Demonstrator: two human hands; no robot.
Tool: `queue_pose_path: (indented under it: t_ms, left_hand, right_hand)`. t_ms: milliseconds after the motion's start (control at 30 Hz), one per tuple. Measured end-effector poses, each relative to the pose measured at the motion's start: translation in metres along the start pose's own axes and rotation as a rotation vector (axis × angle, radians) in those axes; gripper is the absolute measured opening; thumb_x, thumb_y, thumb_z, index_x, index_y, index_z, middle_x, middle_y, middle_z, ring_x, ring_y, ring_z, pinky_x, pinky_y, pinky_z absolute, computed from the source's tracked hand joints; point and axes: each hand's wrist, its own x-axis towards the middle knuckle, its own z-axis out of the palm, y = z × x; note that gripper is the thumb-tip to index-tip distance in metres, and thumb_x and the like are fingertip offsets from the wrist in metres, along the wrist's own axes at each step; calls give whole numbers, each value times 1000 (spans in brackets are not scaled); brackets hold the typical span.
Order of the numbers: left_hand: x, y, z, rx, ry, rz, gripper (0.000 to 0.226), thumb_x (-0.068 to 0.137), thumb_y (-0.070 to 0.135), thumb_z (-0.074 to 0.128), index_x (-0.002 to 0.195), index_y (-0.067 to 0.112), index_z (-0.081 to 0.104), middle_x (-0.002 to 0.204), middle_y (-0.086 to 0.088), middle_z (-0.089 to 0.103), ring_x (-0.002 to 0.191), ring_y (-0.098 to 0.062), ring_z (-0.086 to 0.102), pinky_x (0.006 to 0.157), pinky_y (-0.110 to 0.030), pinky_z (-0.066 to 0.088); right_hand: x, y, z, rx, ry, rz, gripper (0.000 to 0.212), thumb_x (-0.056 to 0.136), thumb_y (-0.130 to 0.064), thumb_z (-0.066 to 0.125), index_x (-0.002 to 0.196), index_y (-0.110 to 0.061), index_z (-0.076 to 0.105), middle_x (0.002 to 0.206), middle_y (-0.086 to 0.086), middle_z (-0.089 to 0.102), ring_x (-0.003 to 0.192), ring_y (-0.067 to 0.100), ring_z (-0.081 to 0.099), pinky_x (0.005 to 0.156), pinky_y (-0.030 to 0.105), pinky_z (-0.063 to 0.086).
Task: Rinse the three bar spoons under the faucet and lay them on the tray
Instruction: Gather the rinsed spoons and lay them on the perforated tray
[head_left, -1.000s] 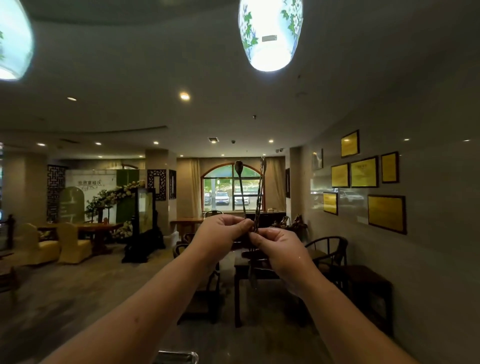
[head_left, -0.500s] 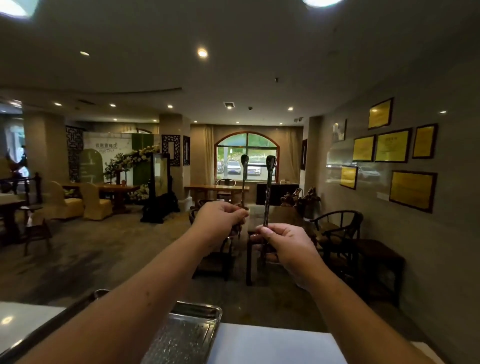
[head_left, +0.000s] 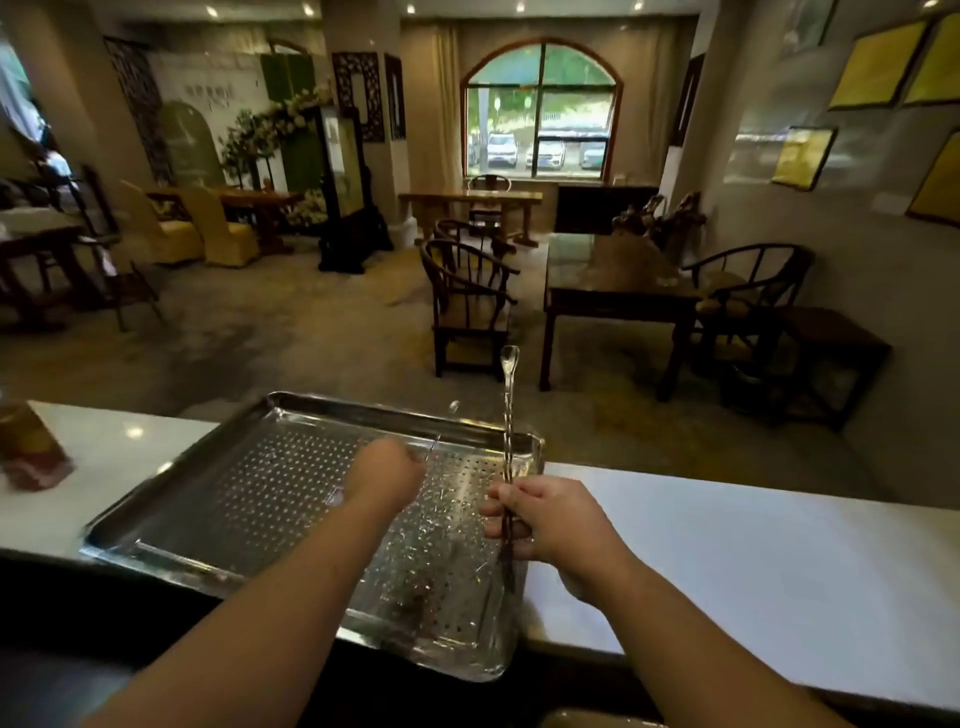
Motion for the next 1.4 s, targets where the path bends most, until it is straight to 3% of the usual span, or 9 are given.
queue_pose_path:
  t_ms: [200, 500, 633, 733, 833, 933, 1100, 1233, 1400]
  left_hand:
    - [16, -50, 47, 168, -5, -112, 16, 93, 17, 64, 93, 10, 78, 87, -7, 73, 72, -20, 60, 62, -30, 47]
    - [16, -61, 49, 123, -74, -212, 15, 89, 26, 74, 89, 11, 76, 72, 0, 63, 69, -17, 61, 58, -28, 45]
    - [6, -33, 14, -282, 22, -42, 29, 89, 46, 73, 72, 23, 73, 64, 4, 70, 60, -13, 65, 51, -28, 48]
    - [-14, 12, -28, -725, -75, 146, 30, 85, 54, 73, 82, 25, 78, 74, 4, 78, 66, -13, 72, 57, -26, 56]
    - [-35, 44, -57, -739, -114, 333, 14, 82, 43, 81, 85, 29, 80, 79, 9, 79, 69, -5, 74, 58, -20, 56]
    - [-43, 54, -70, -769, -77, 364, 8, 82, 29, 85, 82, 23, 80, 74, 5, 78, 64, -7, 73, 53, -19, 55]
    - [-33, 43, -78, -792, -11, 242, 9, 88, 29, 79, 82, 22, 78, 71, 2, 77, 66, -16, 76, 71, -42, 65]
    - [-12, 24, -55, -363, 92, 202, 21, 87, 42, 76, 72, 28, 73, 60, 6, 72, 58, -9, 69, 54, -31, 55]
    - [5, 1, 23, 160, 13, 196, 27, 89, 44, 72, 81, 19, 77, 72, 2, 70, 72, -18, 67, 66, -29, 51]
  right_hand:
    - [14, 32, 22, -28, -27, 76, 18, 103, -26, 61, 105, -18, 77, 95, -2, 83, 84, 19, 80, 55, 22, 56]
    - [20, 30, 26, -3, -15, 42, 18, 104, -23, 59, 105, -17, 76, 96, -2, 83, 87, 22, 80, 78, 40, 65]
    - [23, 12, 25, 19, -6, -13, 19, 104, -23, 58, 106, -18, 76, 96, -1, 83, 87, 22, 80, 79, 40, 66]
    - [24, -11, 26, 56, -7, -70, 19, 104, -22, 58, 107, -18, 76, 98, 1, 83, 89, 22, 80, 81, 41, 66]
    - [24, -34, 31, 104, -27, -132, 20, 105, -19, 57, 108, -21, 77, 100, 2, 83, 91, 25, 80, 81, 42, 66]
    - [22, -46, 38, 141, -35, -168, 21, 105, -16, 55, 110, -18, 75, 101, 3, 83, 89, 26, 80, 71, 34, 65]
    - [20, -39, 39, 173, -19, -134, 22, 105, -21, 57, 112, -19, 77, 103, 3, 83, 88, 23, 80, 74, 38, 66]
    - [21, -15, 32, 145, 20, -67, 19, 104, -24, 59, 110, -19, 77, 102, 0, 83, 92, 24, 80, 73, 36, 65]
    - [23, 10, 25, 128, 34, -4, 18, 104, -23, 60, 108, -21, 76, 100, -3, 83, 88, 21, 80, 76, 40, 66]
